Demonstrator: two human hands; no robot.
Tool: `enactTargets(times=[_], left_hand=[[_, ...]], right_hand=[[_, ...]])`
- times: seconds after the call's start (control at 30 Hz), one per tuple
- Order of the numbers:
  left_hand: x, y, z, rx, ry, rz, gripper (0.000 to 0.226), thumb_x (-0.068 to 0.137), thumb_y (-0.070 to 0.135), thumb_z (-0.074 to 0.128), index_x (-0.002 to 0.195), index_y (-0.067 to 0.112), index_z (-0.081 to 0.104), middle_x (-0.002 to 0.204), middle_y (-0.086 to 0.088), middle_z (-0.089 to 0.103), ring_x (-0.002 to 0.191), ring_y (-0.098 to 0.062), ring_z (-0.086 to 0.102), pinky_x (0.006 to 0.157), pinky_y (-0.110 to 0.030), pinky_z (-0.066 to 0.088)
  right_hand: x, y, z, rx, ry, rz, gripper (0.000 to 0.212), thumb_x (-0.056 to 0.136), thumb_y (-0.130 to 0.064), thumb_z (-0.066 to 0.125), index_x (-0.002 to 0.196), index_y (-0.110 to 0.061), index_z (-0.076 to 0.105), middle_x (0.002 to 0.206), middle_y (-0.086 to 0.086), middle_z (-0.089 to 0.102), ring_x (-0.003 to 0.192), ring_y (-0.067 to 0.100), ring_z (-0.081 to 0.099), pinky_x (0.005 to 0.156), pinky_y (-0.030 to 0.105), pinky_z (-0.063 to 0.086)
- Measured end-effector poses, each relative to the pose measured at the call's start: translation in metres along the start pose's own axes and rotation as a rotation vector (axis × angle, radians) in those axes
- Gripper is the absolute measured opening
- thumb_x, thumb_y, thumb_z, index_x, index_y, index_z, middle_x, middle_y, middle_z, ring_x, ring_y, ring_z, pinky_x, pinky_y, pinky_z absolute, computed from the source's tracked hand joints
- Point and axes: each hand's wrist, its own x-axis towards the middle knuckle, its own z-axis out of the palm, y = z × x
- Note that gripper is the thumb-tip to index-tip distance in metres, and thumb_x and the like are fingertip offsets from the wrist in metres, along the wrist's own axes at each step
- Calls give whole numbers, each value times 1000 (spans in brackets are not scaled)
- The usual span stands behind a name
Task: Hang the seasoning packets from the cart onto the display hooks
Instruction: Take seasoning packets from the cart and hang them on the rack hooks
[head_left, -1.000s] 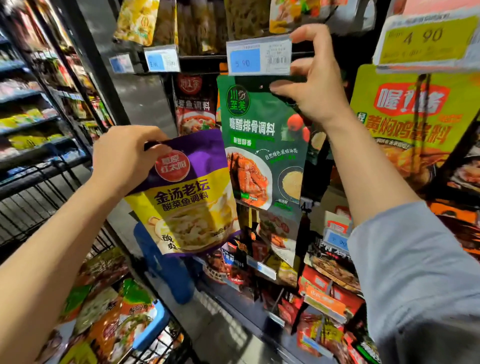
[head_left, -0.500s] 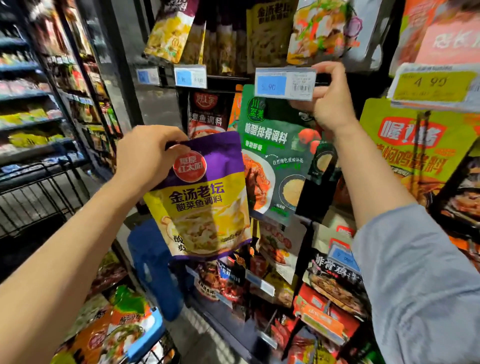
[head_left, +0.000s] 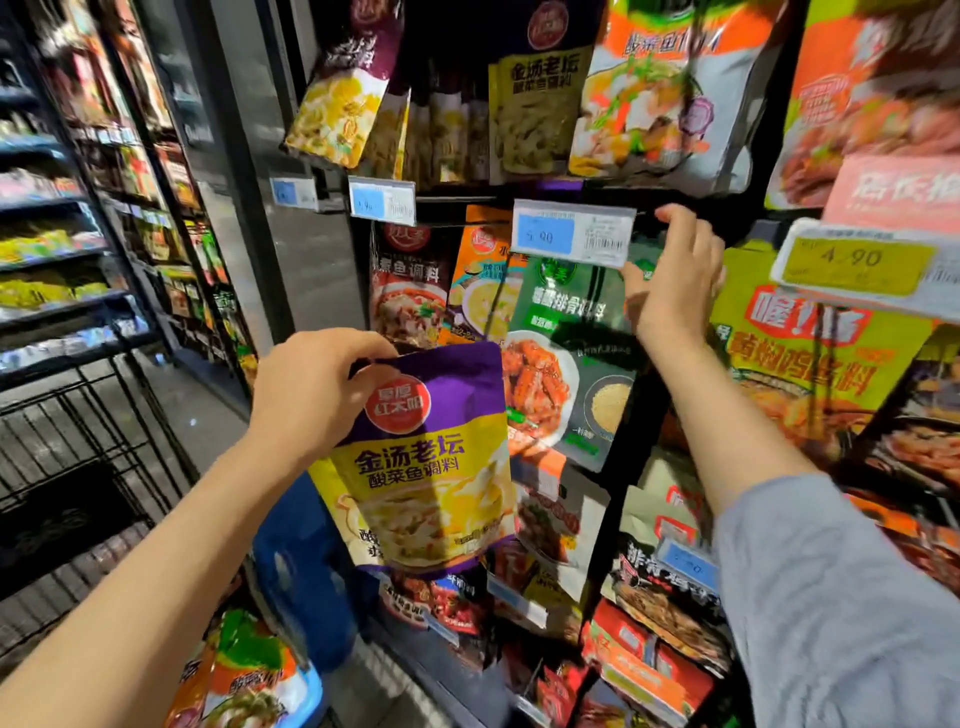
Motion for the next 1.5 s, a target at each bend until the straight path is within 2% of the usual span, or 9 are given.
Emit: enactTargets(times=[0.13, 0.23, 0.33, 0.43, 0.57, 1.13, 1.27, 1.33, 1.5], left_hand=[[-2, 2, 2, -23, -11, -31, 16, 82, 30, 70, 94, 19, 75, 95, -2, 74, 89, -30, 68, 67, -40, 53], [-3, 5, 3, -43, -42, -25, 20, 81, 35, 64, 93, 22, 75, 94, 0, 74, 87, -29, 68, 65, -39, 53], [-6, 6, 3, -65, -54, -39, 18, 82, 33, 65, 94, 22, 74, 93, 1, 74, 86, -27, 68, 65, -39, 53], [-8, 2, 0, -93, -63, -61, 24, 81, 37, 61, 95, 23, 74, 94, 3, 73, 86, -25, 68, 68, -42, 54], [-3, -5, 0, -101, -46, -27, 27, 78, 37, 58, 93, 22, 75, 92, 3, 74, 85, -25, 68, 67, -36, 52], [17, -25, -2, -140, -45, 90, 23, 78, 32, 60, 89, 19, 75, 86, 5, 73, 79, -22, 69, 65, -25, 42], [13, -28, -6, -177, -54, 86, 28, 78, 38, 57, 89, 20, 75, 87, 5, 73, 79, -21, 69, 65, -26, 45], [13, -32, -5, -245, -69, 65, 32, 78, 43, 58, 90, 20, 75, 89, 6, 73, 82, -20, 68, 68, -32, 51], [11, -23, -2, -325, -97, 128, 29, 78, 40, 62, 90, 17, 75, 89, 5, 73, 83, -19, 68, 72, -36, 54]], right_hand=[[-68, -1, 10, -63, 136, -170, 35, 74, -16, 62, 108, -9, 58, 121, 14, 53, 122, 30, 41, 108, 53, 23], [-100, -5, 31, -219, -59, -390, 42, 73, -26, 75, 111, -15, 63, 113, 14, 60, 110, 33, 50, 101, 68, 28], [-99, -9, 47, -383, -339, -483, 65, 70, -48, 73, 129, -28, 53, 138, 13, 48, 133, 34, 35, 103, 70, 15], [-80, -4, 56, -538, -506, -442, 72, 80, -63, 55, 143, -37, 30, 158, 9, 14, 145, 35, 7, 105, 69, -10], [-63, 19, 67, -714, -586, -374, 77, 84, -64, 49, 148, -39, 13, 158, 5, -13, 146, 28, -7, 102, 73, -8], [-16, 37, 71, -662, -854, -78, 78, 91, -28, 57, 150, -34, 7, 157, 2, -19, 145, 25, -13, 113, 61, 8], [-29, 7, 50, -295, -735, 75, 69, 86, -37, 63, 146, -29, 29, 154, 8, 24, 140, 26, 24, 114, 42, 23], [-48, -18, 25, 65, -609, 80, 48, 87, -37, 64, 132, -24, 51, 125, -6, 50, 113, 14, 50, 92, 19, 38], [-109, -71, -35, 748, -598, -31, 24, 89, -33, 56, 112, -31, 63, 111, -13, 66, 107, 4, 60, 91, 18, 46]])
